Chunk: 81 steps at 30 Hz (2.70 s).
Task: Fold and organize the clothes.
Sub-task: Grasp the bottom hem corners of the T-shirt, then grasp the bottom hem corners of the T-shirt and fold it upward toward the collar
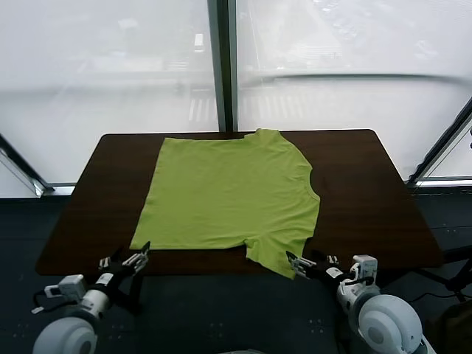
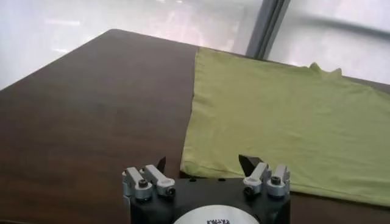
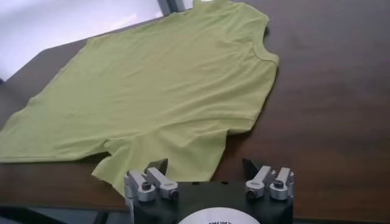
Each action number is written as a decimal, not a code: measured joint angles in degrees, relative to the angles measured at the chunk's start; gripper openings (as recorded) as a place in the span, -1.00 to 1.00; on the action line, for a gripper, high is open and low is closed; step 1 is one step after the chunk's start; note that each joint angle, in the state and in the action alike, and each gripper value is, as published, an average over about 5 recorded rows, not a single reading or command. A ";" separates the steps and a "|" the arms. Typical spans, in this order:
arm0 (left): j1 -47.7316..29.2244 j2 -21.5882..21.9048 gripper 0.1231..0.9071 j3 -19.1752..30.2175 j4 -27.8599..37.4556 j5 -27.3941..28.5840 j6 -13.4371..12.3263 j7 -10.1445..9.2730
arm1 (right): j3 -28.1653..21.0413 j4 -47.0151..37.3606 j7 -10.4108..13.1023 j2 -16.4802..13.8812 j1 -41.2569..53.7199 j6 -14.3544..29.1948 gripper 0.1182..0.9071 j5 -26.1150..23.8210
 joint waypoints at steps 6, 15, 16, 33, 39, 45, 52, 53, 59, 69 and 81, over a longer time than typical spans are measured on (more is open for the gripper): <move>-0.24 -0.18 -0.59 0.22 0.51 -0.23 0.02 -0.01 | -0.64 -0.52 -0.01 0.37 0.07 0.15 0.54 -0.40; -0.35 -0.44 -0.93 0.58 1.20 -0.31 -0.15 0.08 | -0.20 -0.04 -0.15 -0.27 -0.63 0.31 -0.68 0.07; -0.35 -0.48 -0.93 0.62 1.20 -0.31 -0.15 0.09 | -0.06 0.15 -0.14 -0.44 -0.81 0.34 -0.79 0.20; 2.37 -1.02 -0.93 -0.31 -1.65 0.10 0.26 -0.22 | 6.35 8.33 5.54 -6.21 -6.87 -2.66 -0.95 8.10; 5.59 -1.14 -0.93 -2.10 -4.20 0.44 0.46 -0.54 | 8.05 10.91 6.86 -7.29 -9.67 -4.08 -0.95 8.74; 9.28 -1.27 -0.93 -4.00 -6.54 0.55 0.46 -0.60 | 7.80 11.44 6.78 -6.61 -10.02 -3.88 -0.95 8.72; 11.63 -1.67 -0.93 -6.07 -8.55 0.14 0.43 -0.67 | 8.42 11.32 6.46 -5.45 -7.71 -3.65 -0.95 9.62; 11.62 -1.83 -0.93 -6.12 -8.79 0.09 0.43 -0.70 | 8.48 11.18 6.44 -5.37 -7.14 -3.67 -0.95 9.78; 10.16 -2.98 -0.93 -5.76 -10.56 0.14 0.70 -0.85 | 7.57 8.56 5.89 -5.10 -2.26 -3.33 -0.95 10.01; 1.40 -2.33 -0.93 -2.39 -10.26 0.35 2.66 -2.36 | 4.09 -0.36 5.55 -2.69 8.90 -3.33 -0.95 9.89; -8.81 -0.21 -0.93 -1.35 -5.71 -0.65 2.23 -2.09 | 1.10 -8.84 4.55 -0.51 17.28 -1.19 -0.95 9.21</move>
